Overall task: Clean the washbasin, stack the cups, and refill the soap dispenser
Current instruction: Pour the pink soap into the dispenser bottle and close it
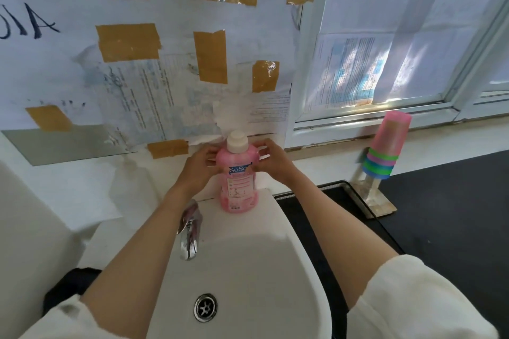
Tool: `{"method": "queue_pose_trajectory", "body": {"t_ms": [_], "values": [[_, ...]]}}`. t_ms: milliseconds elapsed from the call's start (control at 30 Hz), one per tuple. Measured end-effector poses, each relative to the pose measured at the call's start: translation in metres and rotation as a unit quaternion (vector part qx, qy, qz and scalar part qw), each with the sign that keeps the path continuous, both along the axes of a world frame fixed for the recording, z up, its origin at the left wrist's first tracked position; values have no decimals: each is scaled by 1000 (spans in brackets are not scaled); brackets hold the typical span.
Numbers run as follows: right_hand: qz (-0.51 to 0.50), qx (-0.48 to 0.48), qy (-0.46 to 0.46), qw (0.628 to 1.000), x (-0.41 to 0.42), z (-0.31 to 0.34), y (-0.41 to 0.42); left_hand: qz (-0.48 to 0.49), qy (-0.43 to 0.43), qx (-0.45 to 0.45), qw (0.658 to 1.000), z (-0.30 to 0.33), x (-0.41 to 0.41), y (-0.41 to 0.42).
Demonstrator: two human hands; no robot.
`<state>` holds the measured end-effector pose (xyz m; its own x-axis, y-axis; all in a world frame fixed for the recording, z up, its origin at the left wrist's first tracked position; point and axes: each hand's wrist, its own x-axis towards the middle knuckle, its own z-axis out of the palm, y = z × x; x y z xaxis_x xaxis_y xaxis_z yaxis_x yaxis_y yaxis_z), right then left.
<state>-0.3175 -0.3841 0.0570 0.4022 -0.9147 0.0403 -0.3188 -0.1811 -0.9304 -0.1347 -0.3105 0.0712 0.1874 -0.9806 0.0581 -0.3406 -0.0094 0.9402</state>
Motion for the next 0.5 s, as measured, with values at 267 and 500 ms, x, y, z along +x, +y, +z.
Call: {"method": "queue_pose_trajectory", "body": {"t_ms": [267, 500], "values": [[5, -19, 24, 1000, -1, 6, 10, -1, -55, -4, 998, -2, -8, 16], [-52, -131, 18, 990, 4, 31, 22, -4, -79, -59, 995, 15, -19, 22]]}}
